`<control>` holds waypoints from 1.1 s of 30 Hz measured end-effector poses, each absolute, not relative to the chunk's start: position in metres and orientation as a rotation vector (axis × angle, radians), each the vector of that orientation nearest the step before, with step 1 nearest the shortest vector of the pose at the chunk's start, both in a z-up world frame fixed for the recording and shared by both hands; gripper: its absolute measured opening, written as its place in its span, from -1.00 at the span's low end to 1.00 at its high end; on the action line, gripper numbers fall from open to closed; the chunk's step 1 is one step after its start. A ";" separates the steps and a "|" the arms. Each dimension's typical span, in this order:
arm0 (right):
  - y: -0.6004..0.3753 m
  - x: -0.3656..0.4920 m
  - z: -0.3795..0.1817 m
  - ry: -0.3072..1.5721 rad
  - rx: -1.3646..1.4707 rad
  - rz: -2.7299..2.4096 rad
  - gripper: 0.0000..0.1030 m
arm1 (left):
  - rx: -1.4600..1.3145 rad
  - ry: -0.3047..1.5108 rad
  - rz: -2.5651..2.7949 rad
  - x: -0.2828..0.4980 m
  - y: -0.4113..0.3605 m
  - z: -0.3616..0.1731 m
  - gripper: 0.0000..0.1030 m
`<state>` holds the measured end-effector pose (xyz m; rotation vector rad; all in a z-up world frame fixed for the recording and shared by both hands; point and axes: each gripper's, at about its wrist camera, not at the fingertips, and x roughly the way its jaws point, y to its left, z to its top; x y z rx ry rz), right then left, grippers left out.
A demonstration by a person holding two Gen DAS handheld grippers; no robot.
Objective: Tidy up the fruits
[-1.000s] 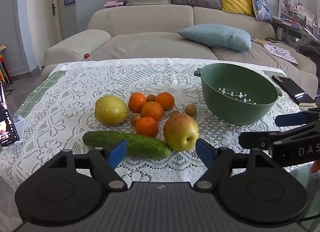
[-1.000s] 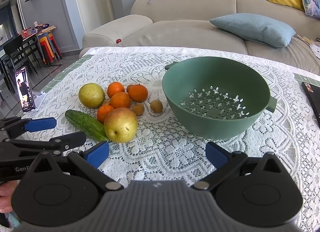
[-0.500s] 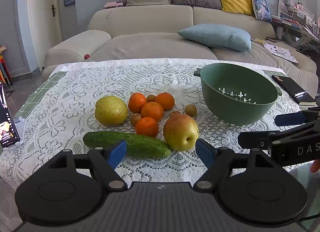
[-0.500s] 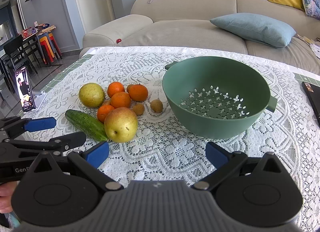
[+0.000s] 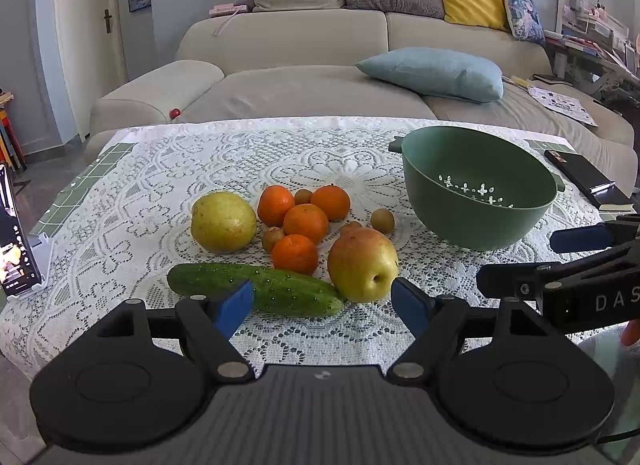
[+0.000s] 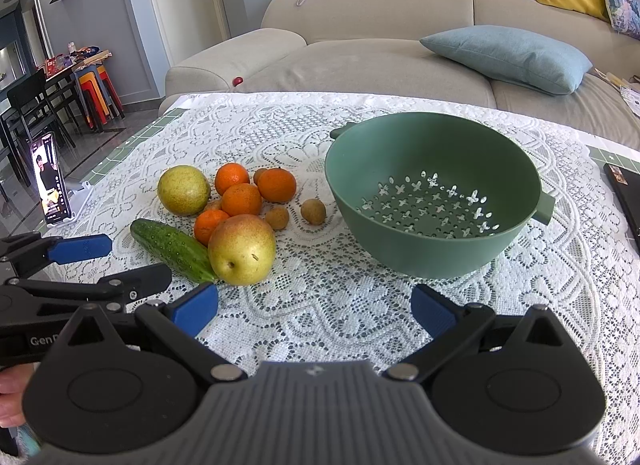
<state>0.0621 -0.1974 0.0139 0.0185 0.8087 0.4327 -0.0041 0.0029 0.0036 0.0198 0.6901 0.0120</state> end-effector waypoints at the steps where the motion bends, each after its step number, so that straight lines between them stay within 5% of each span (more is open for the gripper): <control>1: -0.197 0.062 0.014 0.809 0.018 0.433 0.92 | 0.020 0.690 0.012 -0.004 0.003 0.004 0.78; 33: -0.192 0.062 0.013 0.822 -0.011 0.450 0.92 | -0.016 0.707 0.001 -0.002 0.016 0.004 0.78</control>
